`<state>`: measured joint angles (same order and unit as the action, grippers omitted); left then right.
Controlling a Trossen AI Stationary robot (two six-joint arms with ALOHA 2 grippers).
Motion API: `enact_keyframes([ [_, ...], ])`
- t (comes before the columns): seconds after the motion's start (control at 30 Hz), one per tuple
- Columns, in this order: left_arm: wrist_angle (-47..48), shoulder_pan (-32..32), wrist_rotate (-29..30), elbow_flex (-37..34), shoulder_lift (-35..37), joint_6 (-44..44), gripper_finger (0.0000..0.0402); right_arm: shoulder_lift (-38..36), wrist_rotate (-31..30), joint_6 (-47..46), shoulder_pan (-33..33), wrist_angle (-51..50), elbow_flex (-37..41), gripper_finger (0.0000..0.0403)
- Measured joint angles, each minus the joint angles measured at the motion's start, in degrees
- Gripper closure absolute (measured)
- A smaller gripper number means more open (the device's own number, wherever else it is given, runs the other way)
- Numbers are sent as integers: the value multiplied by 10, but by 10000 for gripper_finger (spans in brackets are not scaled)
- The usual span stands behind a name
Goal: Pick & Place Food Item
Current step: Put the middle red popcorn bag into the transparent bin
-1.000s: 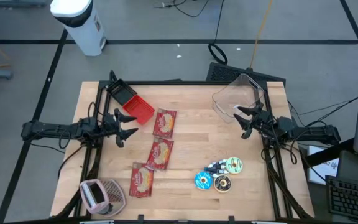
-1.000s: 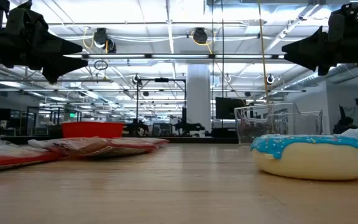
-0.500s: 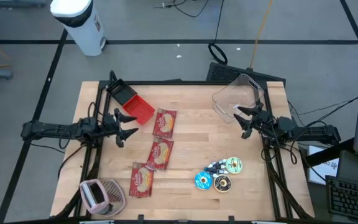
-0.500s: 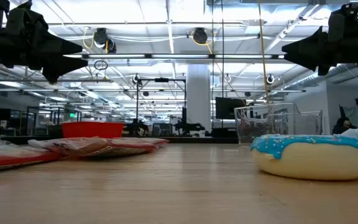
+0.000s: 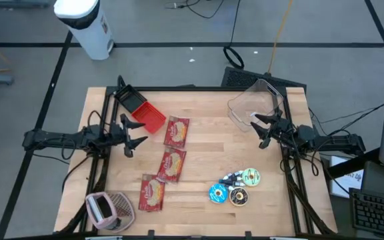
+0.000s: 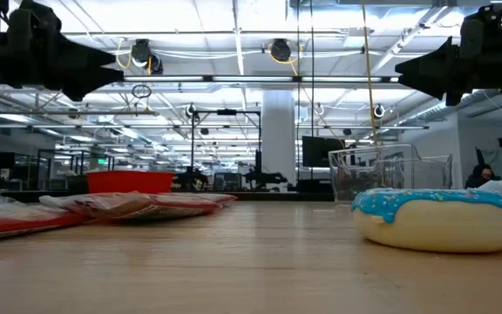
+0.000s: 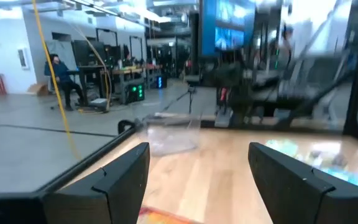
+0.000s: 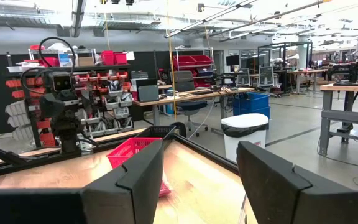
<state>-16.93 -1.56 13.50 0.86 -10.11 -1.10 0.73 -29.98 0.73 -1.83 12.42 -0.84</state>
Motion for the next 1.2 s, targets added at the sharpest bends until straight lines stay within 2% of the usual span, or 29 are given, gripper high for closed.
enact_keyframes([
  [0.1,-18,0,0,0,0,66,128,0,0,0,0,0,0,211],
  [0.3,-34,0,0,0,0,120,128,0,0,0,0,0,0,211],
  [0.43,-34,0,9,0,0,189,128,0,0,0,0,0,0,211],
  [0.57,70,-7,-9,34,-33,230,128,0,0,0,0,0,0,211],
  [0.67,173,-26,-9,82,-118,249,128,0,0,0,0,0,0,211],
  [0.73,205,-43,-25,117,-191,248,128,0,0,0,0,0,0,211],
  [0.9,235,-89,-75,209,-388,204,128,0,0,0,0,0,0,211],
  [1.0,256,-103,-78,252,-489,189,128,0,0,0,0,0,0,211],
  [1.2,252,-104,-75,304,-637,195,128,0,0,0,0,-1,0,211],
])
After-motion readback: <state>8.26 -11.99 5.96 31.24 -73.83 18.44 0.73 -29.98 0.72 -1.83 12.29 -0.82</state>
